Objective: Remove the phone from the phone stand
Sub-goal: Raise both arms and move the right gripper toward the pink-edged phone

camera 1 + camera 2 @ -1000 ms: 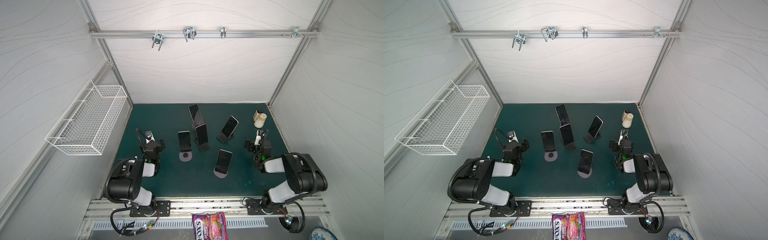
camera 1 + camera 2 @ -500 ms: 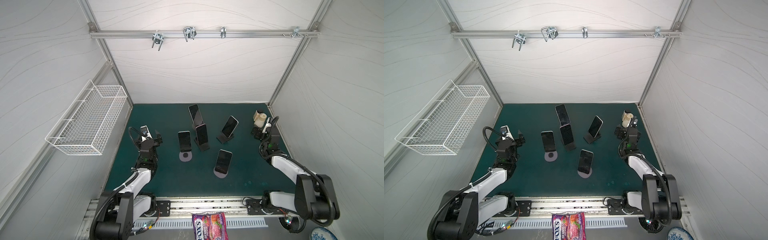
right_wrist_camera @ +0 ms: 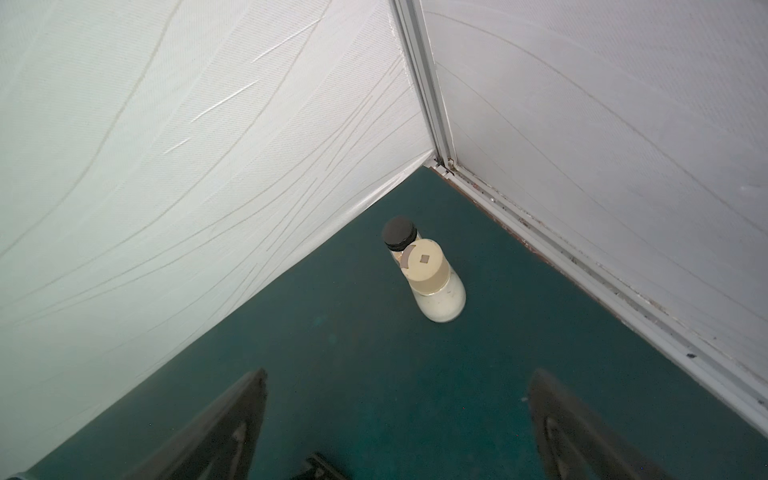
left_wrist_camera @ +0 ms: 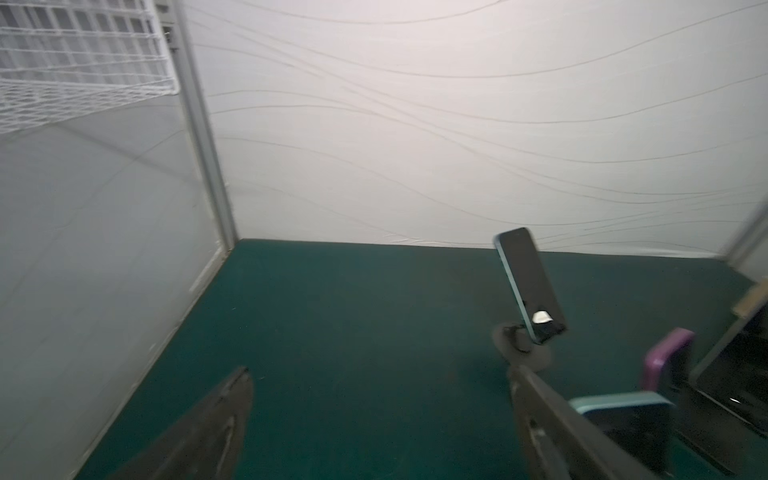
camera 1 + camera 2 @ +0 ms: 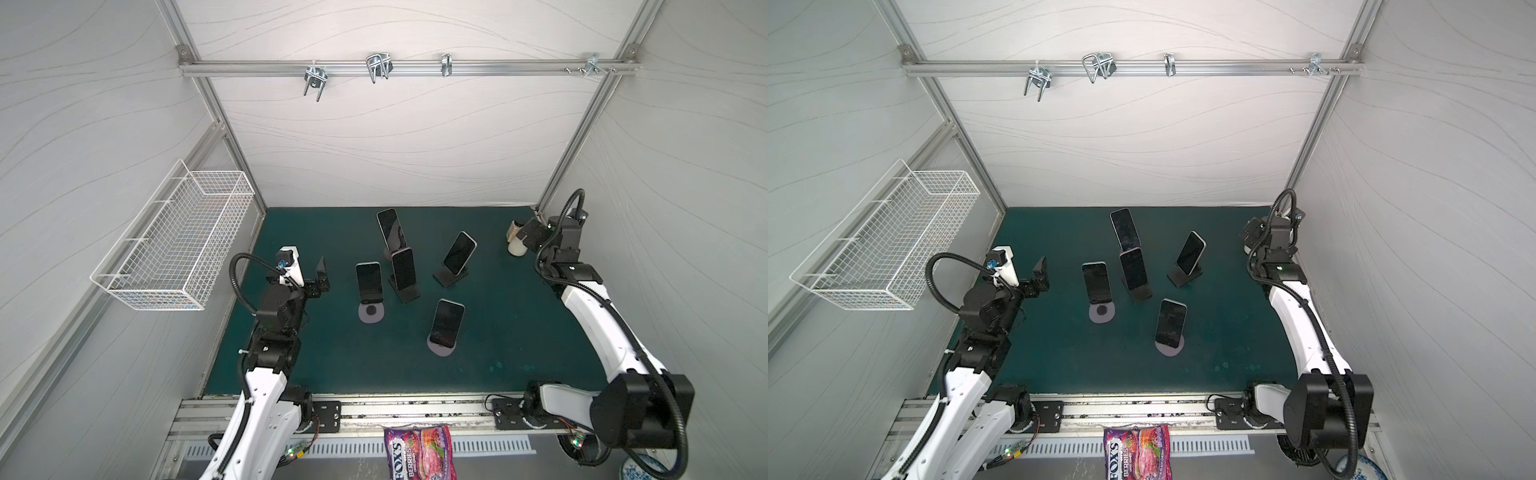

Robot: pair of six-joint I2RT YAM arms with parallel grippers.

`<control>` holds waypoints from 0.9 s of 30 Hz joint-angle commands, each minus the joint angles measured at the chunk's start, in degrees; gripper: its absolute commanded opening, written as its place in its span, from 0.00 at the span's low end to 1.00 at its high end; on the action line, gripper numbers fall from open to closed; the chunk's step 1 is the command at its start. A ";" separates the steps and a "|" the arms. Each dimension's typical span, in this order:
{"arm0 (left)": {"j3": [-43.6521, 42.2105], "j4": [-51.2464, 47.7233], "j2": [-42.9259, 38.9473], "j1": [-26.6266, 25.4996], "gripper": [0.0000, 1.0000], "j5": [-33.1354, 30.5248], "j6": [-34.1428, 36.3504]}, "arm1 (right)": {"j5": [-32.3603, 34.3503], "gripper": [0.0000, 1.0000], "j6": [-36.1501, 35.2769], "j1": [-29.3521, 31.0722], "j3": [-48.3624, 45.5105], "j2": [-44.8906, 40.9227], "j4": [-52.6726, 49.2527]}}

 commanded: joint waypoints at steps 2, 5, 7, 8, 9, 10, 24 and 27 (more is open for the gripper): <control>-0.01 -3.85 -3.14 -0.61 0.95 17.06 -1.09 | -6.46 0.99 4.77 0.09 3.44 -2.02 -5.02; 0.90 -6.37 -2.53 -3.94 0.95 17.53 0.51 | -6.89 0.99 4.14 3.38 6.86 -1.44 -10.91; 2.26 -8.82 -1.92 -6.34 0.95 17.53 2.11 | -4.87 0.99 2.02 7.98 8.28 -1.54 -13.81; 2.82 -10.07 -1.55 -7.34 0.95 17.53 2.77 | -3.91 0.99 0.46 10.47 8.64 -1.63 -14.41; 3.14 -10.82 -1.35 -8.13 0.94 17.41 3.25 | -3.75 0.99 -0.78 12.48 8.77 -1.67 -14.51; 3.38 -11.49 -1.31 -8.99 0.94 17.09 3.72 | -4.37 0.98 -2.08 14.48 8.91 -1.73 -14.50; 2.64 -9.74 -4.53 -11.94 0.94 17.58 2.81 | -18.98 0.91 -20.05 34.28 14.31 1.01 -19.30; 2.19 -10.24 -6.39 -12.50 0.94 13.28 3.01 | -23.28 0.90 -21.08 36.70 13.67 2.09 -16.59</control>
